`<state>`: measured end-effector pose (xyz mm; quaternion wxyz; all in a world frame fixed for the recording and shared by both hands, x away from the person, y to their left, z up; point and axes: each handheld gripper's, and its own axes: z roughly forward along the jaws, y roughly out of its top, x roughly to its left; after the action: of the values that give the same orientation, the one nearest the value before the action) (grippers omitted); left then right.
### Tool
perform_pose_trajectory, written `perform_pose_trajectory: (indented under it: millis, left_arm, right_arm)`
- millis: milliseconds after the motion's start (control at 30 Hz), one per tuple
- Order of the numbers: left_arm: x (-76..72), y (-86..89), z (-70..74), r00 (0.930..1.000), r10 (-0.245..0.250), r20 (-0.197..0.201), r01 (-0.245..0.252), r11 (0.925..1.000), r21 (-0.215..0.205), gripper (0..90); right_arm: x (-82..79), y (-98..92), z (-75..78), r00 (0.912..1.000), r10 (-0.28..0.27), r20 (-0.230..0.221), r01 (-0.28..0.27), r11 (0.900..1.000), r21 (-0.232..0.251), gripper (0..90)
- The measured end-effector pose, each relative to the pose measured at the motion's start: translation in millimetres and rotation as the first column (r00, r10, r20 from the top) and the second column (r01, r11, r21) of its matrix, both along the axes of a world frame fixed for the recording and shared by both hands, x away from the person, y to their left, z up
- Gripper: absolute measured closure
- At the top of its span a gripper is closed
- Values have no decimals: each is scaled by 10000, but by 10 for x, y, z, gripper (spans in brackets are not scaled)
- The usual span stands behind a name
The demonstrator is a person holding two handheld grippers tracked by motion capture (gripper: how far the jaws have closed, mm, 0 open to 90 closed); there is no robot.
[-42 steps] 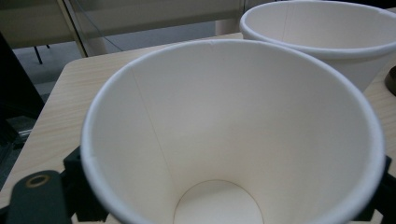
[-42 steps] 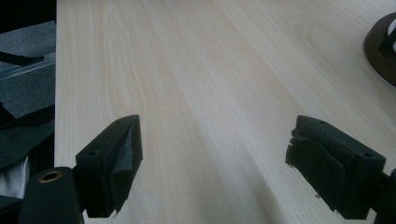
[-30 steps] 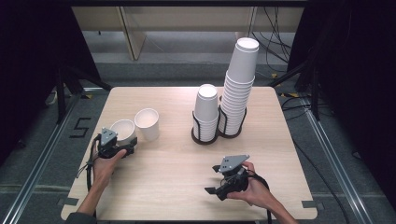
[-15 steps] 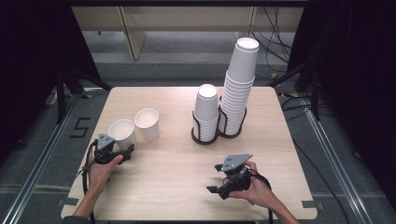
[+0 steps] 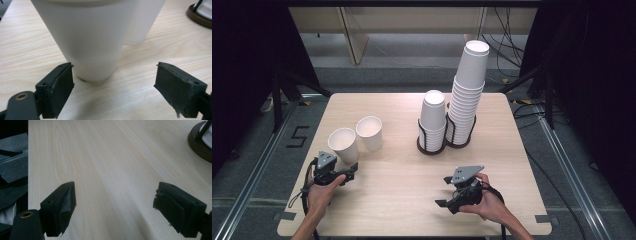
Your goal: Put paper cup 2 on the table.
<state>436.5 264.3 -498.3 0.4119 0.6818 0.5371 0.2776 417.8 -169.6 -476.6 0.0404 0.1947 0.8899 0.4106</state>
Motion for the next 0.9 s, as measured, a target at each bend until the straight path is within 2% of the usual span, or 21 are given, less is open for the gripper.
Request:
perform_pose_trajectory:
  millis: [33,133,200,267,433,500,567,733,833,900]
  left_arm:
    - [-29,-14,16,9999,-101,-19,101,9999,-45,141]
    - [-120,-77,58,9995,-94,296,105,9992,-376,141]
    - [-177,-129,80,9992,-269,292,281,9986,-438,141]
    - [-240,-188,86,9990,-372,258,384,9981,-487,141]
    - [-375,-357,77,9954,-920,267,940,9920,-838,141]
    - [-415,-413,86,9936,-1080,330,1104,9905,-816,142]
    - [-472,-473,96,9924,-1134,489,1169,9902,-769,144]
    - [-583,-603,84,9855,-1624,498,1661,9828,-804,143]
    - [-650,-674,70,9796,-1935,534,1976,9765,-861,142]
    - [-687,-724,57,9760,-2121,499,2163,9708,-1039,142]
  right_arm:
    - [2,-1,0,10000,-21,-3,21,10000,-17,176]
    - [12,-1,-1,10000,-46,20,46,10000,13,176]
    - [15,7,3,9999,-52,121,53,10000,-6,176]
    - [7,26,8,10000,-49,-12,49,10000,-44,176]
    - [-3,34,0,9999,-102,1,102,9999,-8,174]
    - [5,15,1,9999,-134,62,134,9999,-9,169]
    - [2,1,-5,9997,-239,-66,239,9997,53,167]
    - [-29,-36,-16,9986,-532,-72,533,9984,173,159]
    - [-55,-64,-11,9971,-764,-45,765,9964,377,159]
    - [-78,-91,1,9954,-955,-45,956,9946,407,158]
